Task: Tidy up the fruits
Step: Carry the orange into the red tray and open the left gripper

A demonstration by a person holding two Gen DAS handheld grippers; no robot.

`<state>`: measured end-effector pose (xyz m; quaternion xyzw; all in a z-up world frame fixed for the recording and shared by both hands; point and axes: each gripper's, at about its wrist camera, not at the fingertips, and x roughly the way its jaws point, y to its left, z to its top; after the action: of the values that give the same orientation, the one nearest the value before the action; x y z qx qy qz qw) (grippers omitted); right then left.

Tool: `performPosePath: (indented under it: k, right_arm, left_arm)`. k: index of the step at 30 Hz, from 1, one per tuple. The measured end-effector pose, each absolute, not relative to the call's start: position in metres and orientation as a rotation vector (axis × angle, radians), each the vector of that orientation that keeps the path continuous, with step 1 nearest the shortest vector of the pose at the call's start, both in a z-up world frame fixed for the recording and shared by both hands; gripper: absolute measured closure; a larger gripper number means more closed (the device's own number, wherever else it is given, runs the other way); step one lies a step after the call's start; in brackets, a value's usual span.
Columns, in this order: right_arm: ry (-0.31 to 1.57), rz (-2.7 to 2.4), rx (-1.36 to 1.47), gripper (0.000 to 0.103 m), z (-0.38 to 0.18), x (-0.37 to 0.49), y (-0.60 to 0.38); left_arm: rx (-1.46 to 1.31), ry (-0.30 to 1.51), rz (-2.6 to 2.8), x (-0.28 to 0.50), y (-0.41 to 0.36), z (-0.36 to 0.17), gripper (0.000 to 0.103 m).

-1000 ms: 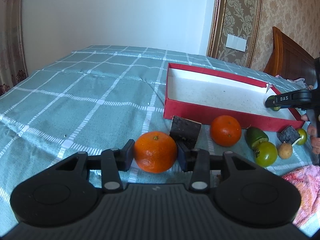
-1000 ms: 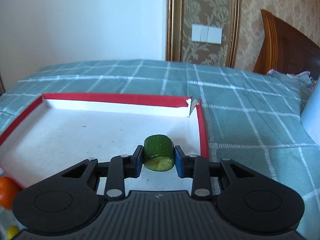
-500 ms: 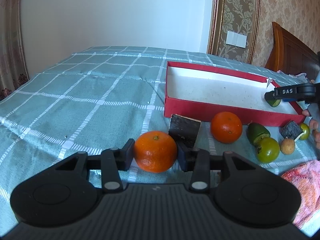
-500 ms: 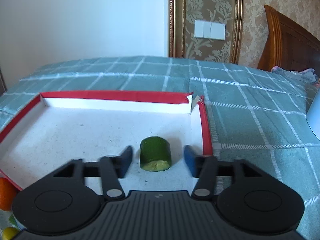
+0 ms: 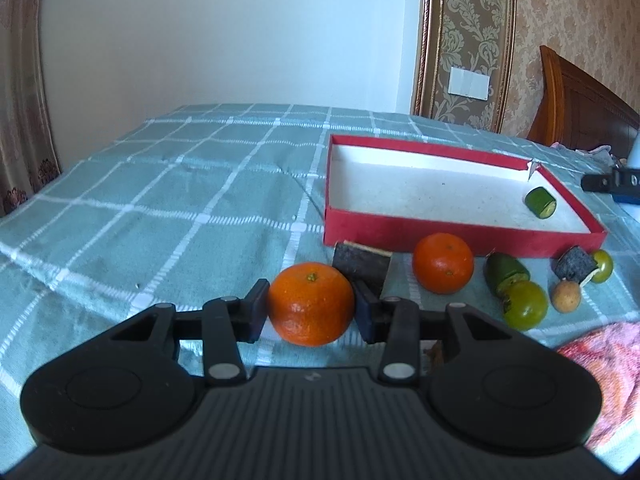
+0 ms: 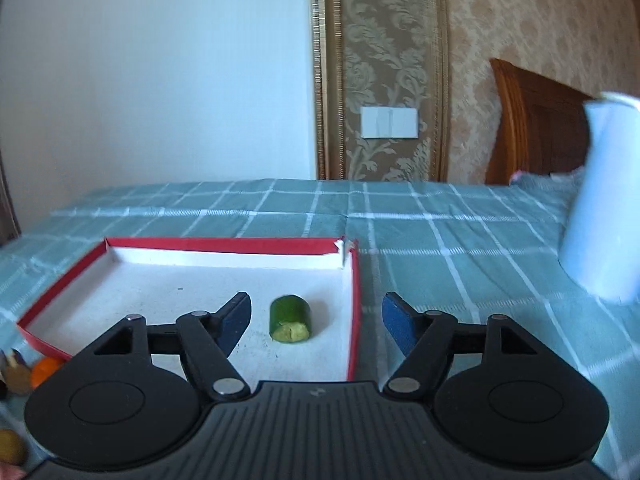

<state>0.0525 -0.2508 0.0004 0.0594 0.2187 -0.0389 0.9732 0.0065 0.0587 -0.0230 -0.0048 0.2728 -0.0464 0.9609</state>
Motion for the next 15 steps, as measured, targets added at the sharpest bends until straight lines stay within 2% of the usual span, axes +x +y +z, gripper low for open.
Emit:
performPosePath:
  k: [6, 12, 15]
  right_arm:
    - [0.512, -0.124, 0.26, 0.031, -0.013, 0.037, -0.273]
    - [0.541, -0.17, 0.271, 0.03, -0.019, 0.038, -0.276]
    - [0.545, -0.187, 0.282, 0.025, -0.02, 0.039, -0.276]
  left_arm:
    - [-0.005, 0.536, -0.141, 0.009, 0.047, -0.003, 0.063]
    - [0.038, 0.5, -0.191, 0.028, 0.016, 0.017, 0.063]
    - [0.038, 0.498, -0.212, 0.047, 0.0, 0.023, 0.063]
